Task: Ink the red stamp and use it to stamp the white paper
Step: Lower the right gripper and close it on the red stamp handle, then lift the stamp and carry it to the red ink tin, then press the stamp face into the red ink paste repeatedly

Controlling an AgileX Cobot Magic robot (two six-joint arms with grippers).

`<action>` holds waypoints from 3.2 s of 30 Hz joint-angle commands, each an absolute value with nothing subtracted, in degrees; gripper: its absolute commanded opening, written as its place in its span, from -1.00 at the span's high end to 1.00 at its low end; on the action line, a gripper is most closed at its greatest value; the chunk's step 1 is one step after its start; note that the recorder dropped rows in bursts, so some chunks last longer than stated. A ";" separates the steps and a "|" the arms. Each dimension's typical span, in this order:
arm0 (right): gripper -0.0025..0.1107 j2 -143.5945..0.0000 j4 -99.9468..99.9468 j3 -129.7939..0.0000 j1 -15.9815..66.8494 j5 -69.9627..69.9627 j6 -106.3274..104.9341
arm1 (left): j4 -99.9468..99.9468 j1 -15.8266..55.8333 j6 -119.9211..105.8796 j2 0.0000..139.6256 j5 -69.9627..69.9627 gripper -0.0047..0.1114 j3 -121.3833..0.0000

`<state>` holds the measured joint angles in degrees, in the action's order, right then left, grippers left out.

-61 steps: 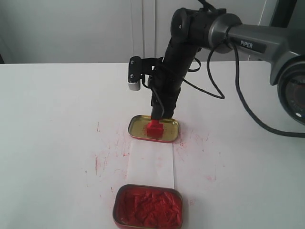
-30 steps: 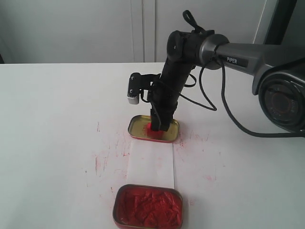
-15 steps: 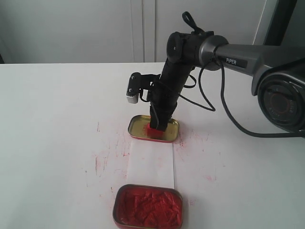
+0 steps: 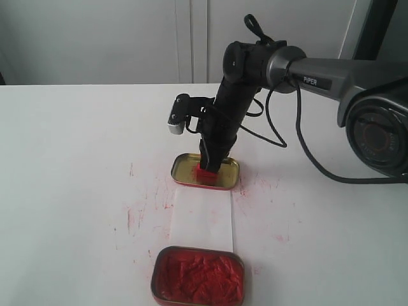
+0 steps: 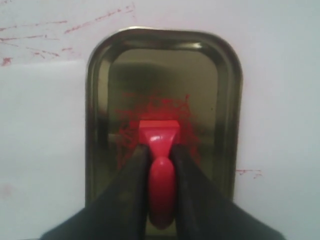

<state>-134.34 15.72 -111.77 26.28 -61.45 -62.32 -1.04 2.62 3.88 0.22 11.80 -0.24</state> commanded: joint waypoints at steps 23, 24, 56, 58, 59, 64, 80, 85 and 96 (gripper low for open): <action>0.96 -120.23 15.87 -107.64 28.81 -67.27 -25.58 | -0.93 2.37 4.02 0.00 11.57 0.92 0.00; 0.96 -119.01 15.87 -105.95 29.37 -66.01 -25.01 | -0.93 2.37 4.02 0.00 11.57 0.92 0.00; 0.96 -95.56 15.62 -60.50 43.81 -43.59 -29.81 | -0.93 2.37 4.02 0.00 11.57 0.92 0.00; 0.96 -95.56 15.36 -59.81 44.67 -42.93 -29.81 | -0.93 2.37 4.02 0.00 11.57 0.92 0.00; 0.96 -95.56 15.36 -59.29 45.35 -42.15 -29.81 | -0.93 2.37 4.02 0.00 11.57 0.92 0.00; 0.96 -95.56 11.81 -57.67 49.56 -36.88 -24.31 | -0.93 2.37 4.02 0.00 11.57 0.92 0.00; 0.96 -97.84 7.24 -57.67 49.81 -37.32 -10.91 | -0.93 2.37 4.02 0.00 11.57 0.92 0.00; 0.96 -100.69 7.24 -57.67 49.81 -36.59 -8.73 | -0.93 2.37 4.02 0.00 11.57 0.92 0.00; 0.96 -105.23 7.90 -52.83 49.81 -31.85 -8.64 | -0.93 2.37 4.02 0.00 11.57 0.92 0.00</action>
